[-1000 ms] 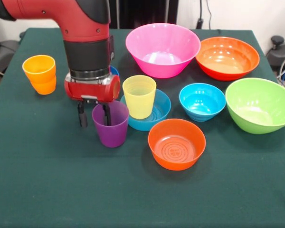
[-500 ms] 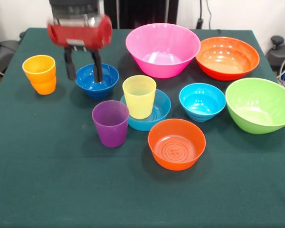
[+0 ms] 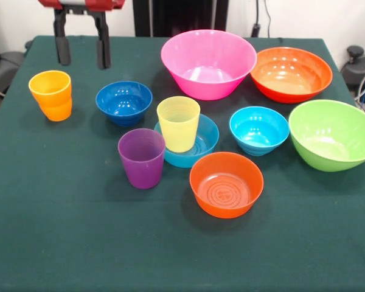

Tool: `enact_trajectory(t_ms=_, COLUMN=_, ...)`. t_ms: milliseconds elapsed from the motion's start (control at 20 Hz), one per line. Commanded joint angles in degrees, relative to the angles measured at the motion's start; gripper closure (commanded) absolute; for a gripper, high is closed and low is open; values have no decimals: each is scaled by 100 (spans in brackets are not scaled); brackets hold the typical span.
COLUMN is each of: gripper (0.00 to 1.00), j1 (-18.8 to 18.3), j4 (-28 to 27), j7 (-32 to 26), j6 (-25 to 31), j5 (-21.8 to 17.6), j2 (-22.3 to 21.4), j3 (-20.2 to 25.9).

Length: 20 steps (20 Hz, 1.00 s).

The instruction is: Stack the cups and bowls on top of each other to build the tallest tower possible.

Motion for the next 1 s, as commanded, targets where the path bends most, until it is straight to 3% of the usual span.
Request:
enact_trajectory(t_ms=50, gripper=0, j1=122, j4=415, j7=-1115, j6=547, j5=-182, j2=25, j3=259)
enact_trajectory(t_ms=300, gripper=0, j1=274, j4=339, j7=-1056, j6=447, j5=-344, j2=275, j3=263)
enact_trajectory(t_ms=600, gripper=0, j1=599, j4=343, j7=-640, j6=243, j5=-517, j2=203, j3=17)
enact_trajectory(t_ms=1000, gripper=0, j1=697, j4=326, j7=-557, j6=128, j5=-546, j2=230, j3=-84)
